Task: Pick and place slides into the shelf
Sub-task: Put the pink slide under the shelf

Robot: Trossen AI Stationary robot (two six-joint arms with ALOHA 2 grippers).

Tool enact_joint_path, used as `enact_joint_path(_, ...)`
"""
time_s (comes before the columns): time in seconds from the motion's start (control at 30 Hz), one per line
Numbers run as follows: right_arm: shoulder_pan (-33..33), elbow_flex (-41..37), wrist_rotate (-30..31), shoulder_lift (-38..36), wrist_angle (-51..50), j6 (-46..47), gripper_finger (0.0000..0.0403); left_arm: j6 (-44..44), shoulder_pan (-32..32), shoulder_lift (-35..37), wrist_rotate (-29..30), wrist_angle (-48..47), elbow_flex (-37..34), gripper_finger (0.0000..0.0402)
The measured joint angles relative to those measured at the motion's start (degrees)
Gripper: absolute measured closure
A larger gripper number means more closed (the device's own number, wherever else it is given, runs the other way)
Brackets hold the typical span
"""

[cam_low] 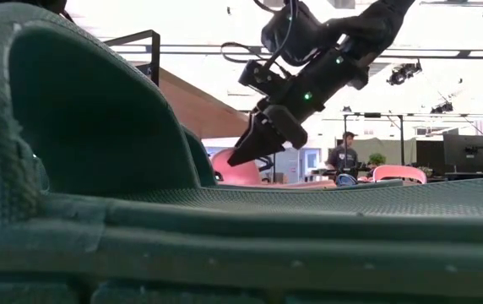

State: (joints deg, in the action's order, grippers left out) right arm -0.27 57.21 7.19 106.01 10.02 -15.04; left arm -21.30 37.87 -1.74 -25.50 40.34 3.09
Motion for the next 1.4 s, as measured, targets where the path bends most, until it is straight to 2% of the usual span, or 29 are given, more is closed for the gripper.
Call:
enact_joint_path(0.17, 0.0, 0.0, -0.2, -2.1, -1.3, 0.2, 0.0258, 0.0, 0.0, 0.0, -0.5, 0.0, 0.0, 0.0401)
enact_joint_path(0.27, 0.0, 0.1, -3.0, -2.6, -3.0, 0.1, 0.0258, 0.0, 0.0, 0.0, -0.6, 0.0, 0.0, 0.0401)
enact_joint_path(0.43, 0.3, 0.0, -5.6, -3.5, -5.8, 5.3, 0.0258, 0.0, 0.0, 0.0, -0.9, 0.0, 0.0, 0.0401)
enact_joint_path(0.6, 1.0, 0.0, -4.2, -9.6, -12.9, 10.1, 0.0259, 0.0, 0.0, 0.0, -0.9, 0.0, 0.0, 0.0401)
enact_joint_path(0.73, 1.1, 0.0, -2.9, -15.8, -28.5, 21.0, 0.0269, 0.0, 0.0, 0.0, -0.9, 0.0, 0.0, 0.0401)
enact_joint_path(0.87, -0.4, 0.0, -6.1, -19.8, -39.1, 35.9, 0.0302, 0.0, 0.0, 0.0, -0.9, 0.0, 0.0, 0.0401)
enact_joint_path(1.0, -3.1, -2.8, -5.5, -18.6, -32.8, 44.9, 0.037, 0.0, 0.0, 0.0, -0.9, 0.0, 0.0, 0.0401)
enact_joint_path(1.07, -4.7, -5.4, -8.0, -16.7, -26.3, 47.0, 0.0394, 0.0, 0.0, 0.0, -1.1, 0.0, 0.0, 0.0401)
enact_joint_path(1.17, -6.9, -9.2, -14.9, -13.4, -13.3, 50.8, 0.0392, 0.0, 0.0, 0.0, -1.7, 0.0, 0.0, 0.0401)
enact_joint_path(1.23, -7.6, -11.4, -17.8, -10.6, -8.8, 52.1, 0.0399, 0.0, 0.0, 0.0, -1.9, 0.0, 0.0, 0.0401)
enact_joint_path(1.4, -7.5, -12.1, -15.9, -6.6, -2.1, 55.1, 0.0402, 0.0, 0.0, 0.0, -2.1, 0.0, 0.0, 0.0401)
